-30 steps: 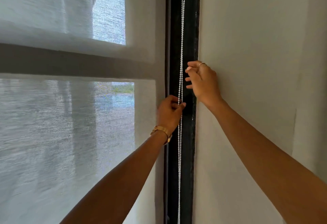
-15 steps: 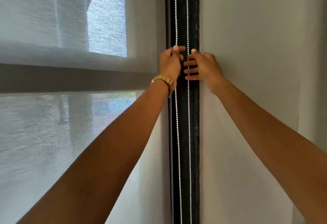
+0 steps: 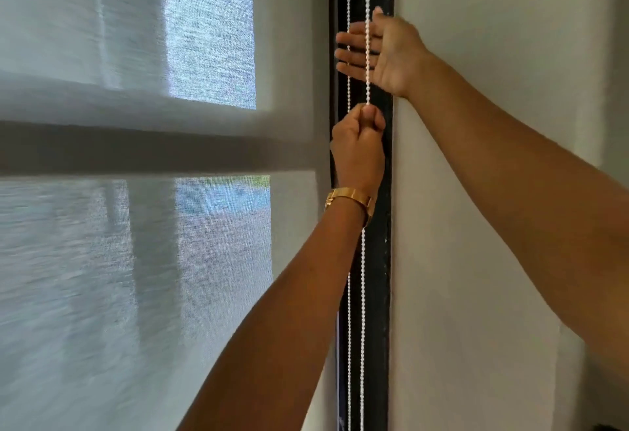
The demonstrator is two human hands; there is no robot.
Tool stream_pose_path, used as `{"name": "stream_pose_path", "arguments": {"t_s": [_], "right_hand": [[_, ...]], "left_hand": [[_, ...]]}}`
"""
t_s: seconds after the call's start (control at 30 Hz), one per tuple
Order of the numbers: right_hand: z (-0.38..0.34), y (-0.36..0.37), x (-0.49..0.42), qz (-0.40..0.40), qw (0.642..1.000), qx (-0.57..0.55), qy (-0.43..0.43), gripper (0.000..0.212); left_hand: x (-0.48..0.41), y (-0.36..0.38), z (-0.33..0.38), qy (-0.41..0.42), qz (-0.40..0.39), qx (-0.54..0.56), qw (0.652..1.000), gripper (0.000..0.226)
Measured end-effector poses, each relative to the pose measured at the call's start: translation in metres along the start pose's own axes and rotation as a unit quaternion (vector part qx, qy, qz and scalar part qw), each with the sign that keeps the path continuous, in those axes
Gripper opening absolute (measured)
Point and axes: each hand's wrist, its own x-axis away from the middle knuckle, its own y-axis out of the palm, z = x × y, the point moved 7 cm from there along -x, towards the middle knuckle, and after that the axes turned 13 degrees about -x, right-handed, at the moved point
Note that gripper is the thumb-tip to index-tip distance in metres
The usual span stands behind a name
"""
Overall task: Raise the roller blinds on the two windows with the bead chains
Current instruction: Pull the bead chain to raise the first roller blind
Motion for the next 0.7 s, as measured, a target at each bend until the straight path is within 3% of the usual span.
{"name": "stream_pose_path", "arguments": {"t_s": [0.17,0.3,0.47,0.6,0.7], "right_hand": [[0.001,0.012,0.019,-0.013,0.997,-0.07,0.001,0.038],[0.009,0.011,0.031,-0.005,0.998,-0.07,-0.004,0.036],[0.042,0.0,0.054,0.021,0.999,0.027,0.019,0.039],[0.07,-0.011,0.064,0.039,0.998,0.039,0.04,0.041],[0.097,-0.027,0.076,0.057,0.992,0.111,-0.004,0.038]], "left_hand": [[0.027,-0.013,-0.005,0.019,0.019,-0.051,0.998,0.037],[0.079,-0.026,-0.041,-0.021,0.008,-0.087,0.996,0.038],[0.165,-0.043,-0.108,-0.114,-0.038,-0.13,0.984,0.042],[0.249,-0.061,-0.17,-0.211,-0.094,-0.173,0.957,0.047],[0.301,-0.078,-0.207,-0.284,-0.133,-0.192,0.93,0.051]]}}
